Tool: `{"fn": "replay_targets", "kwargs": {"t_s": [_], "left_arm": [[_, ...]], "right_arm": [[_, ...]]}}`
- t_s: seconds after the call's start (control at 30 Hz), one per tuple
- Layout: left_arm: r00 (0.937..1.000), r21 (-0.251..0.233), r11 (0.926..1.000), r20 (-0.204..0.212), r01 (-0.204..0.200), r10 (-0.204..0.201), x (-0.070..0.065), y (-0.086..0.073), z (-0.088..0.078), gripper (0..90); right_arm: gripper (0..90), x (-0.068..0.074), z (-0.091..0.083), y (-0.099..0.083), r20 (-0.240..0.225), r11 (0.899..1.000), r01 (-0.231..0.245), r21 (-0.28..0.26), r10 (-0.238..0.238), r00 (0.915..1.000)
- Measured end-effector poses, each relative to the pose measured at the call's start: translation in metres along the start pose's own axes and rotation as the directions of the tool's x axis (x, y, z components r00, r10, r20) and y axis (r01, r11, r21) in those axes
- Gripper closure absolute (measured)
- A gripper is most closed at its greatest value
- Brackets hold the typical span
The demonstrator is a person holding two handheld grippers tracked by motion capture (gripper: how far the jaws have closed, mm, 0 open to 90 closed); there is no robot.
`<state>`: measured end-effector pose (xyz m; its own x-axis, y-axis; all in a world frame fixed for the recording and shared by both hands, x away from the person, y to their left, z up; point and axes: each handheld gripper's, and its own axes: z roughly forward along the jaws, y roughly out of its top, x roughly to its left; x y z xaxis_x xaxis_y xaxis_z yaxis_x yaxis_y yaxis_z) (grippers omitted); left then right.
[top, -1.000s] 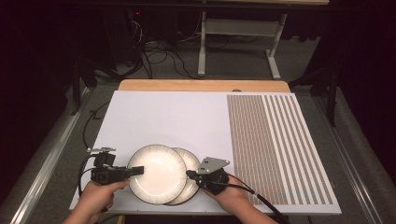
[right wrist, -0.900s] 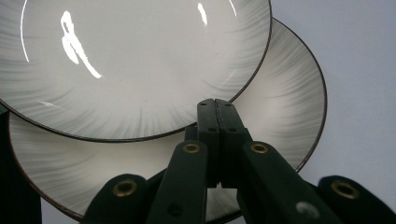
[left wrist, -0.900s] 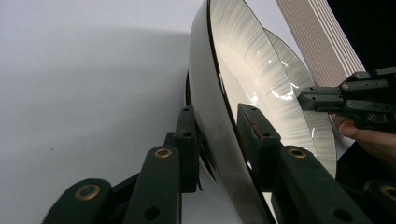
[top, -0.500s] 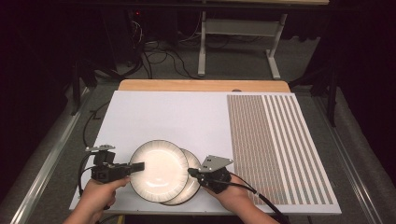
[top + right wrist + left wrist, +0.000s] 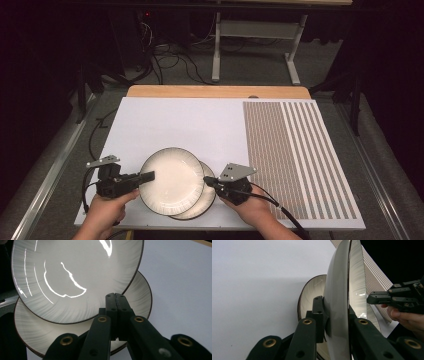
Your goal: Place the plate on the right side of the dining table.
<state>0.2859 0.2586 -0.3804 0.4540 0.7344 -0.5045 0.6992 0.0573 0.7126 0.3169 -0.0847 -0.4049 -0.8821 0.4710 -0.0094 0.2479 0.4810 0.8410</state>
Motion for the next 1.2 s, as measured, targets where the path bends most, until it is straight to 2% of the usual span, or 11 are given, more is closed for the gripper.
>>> {"fn": "replay_targets", "kwargs": {"t_s": [0.3,0.57,0.77,0.83,1.03,1.07,1.2], "left_arm": [[0.9988,-0.024,0.9988,-0.028,-0.042,0.041,-0.004,0.0,0.0,80.1],[0.9935,-0.037,0.9939,-0.052,-0.103,0.102,-0.01,0.0,0.002,80.1],[0.9912,-0.041,0.9914,-0.05,-0.124,0.122,-0.012,0.001,0.002,80.1],[0.9902,-0.043,0.9902,-0.05,-0.133,0.13,-0.012,0.0,0.002,80.1],[0.9887,-0.051,0.9882,-0.049,-0.144,0.142,-0.012,-0.001,0.002,80.1],[0.9883,-0.052,0.9877,-0.049,-0.147,0.145,-0.012,-0.001,0.001,80.1],[0.9862,-0.054,0.9856,-0.051,-0.16,0.158,-0.013,-0.001,0.001,80.1]], "right_arm": [[90.0,-0.005,-0.01,0.002,0.015,0.999,-0.015,-0.028,0.015,0.9998],[88.9,-0.014,-0.025,0.003,0.034,0.996,-0.048,-0.069,0.05,0.9982],[87.1,-0.022,-0.036,0.003,0.061,0.994,-0.063,-0.093,0.069,0.9957],[84.3,-0.027,-0.044,0.003,0.07,0.991,-0.081,-0.109,0.089,0.9935],[75.9,-0.036,-0.061,0.002,0.086,0.984,-0.092,-0.151,0.106,0.9907],[71.0,-0.039,-0.07,0.002,0.099,0.981,-0.099,-0.168,0.117,0.9883],[64.7,-0.045,-0.083,0.0,0.109,0.973,-0.109,-0.205,0.134,0.985]]}}
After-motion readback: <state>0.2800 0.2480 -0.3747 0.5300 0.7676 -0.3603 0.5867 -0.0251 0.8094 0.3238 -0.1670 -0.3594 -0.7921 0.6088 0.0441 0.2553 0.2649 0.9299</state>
